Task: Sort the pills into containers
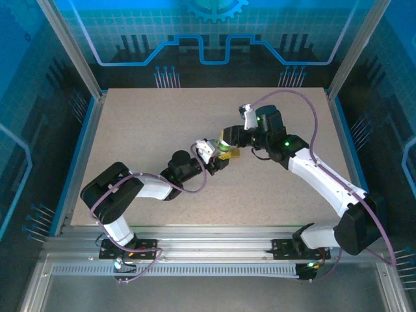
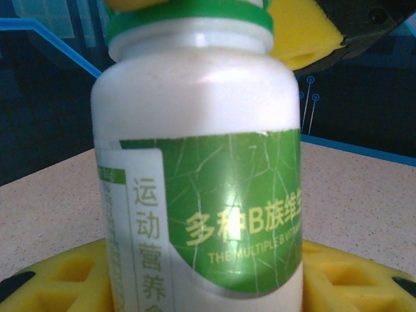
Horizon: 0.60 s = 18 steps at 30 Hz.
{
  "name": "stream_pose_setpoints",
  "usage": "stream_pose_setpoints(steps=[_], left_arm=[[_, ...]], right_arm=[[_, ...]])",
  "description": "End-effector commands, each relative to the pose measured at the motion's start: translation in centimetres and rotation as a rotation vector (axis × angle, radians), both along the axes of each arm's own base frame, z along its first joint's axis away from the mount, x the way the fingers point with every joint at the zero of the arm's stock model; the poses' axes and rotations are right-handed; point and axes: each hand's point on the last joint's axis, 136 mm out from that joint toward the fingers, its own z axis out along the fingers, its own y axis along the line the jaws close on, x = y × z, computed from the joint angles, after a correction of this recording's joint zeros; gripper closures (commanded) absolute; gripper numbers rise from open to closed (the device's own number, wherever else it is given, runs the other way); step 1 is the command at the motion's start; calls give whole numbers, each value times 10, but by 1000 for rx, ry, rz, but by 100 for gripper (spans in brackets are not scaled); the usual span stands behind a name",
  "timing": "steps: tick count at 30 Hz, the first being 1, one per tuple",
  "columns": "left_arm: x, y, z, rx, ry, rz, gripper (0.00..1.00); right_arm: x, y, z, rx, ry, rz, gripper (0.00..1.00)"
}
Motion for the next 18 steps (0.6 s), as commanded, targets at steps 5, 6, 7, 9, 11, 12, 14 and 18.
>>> stream_pose_setpoints(steps=[5, 6, 7, 9, 11, 12, 14, 18], left_arm=[[1, -8, -3, 6, 41, -15, 100], [1, -8, -5, 10, 51, -20, 100], [0, -9, -6, 13, 58, -24, 100], [0, -10, -9, 20, 79, -28, 100], [0, -10, -13, 26, 97, -29, 100], [0, -11, -13, 28, 102, -32, 100], [-1, -11, -15, 32, 113, -36, 100], [-1, -12, -19, 45, 139, -40, 100]], right_arm=[[0, -23, 0, -153, -133, -43, 100], [1, -25, 0, -166, -143, -49, 100], [1, -26, -1, -180, -152, -54, 100], [1, -30, -1, -226, -178, -63, 100], [2, -34, -4, -268, -188, -73, 100], [3, -35, -4, -284, -191, -75, 100], [3, -38, -5, -317, -196, -84, 100], [5, -47, -4, -396, -222, -118, 100]])
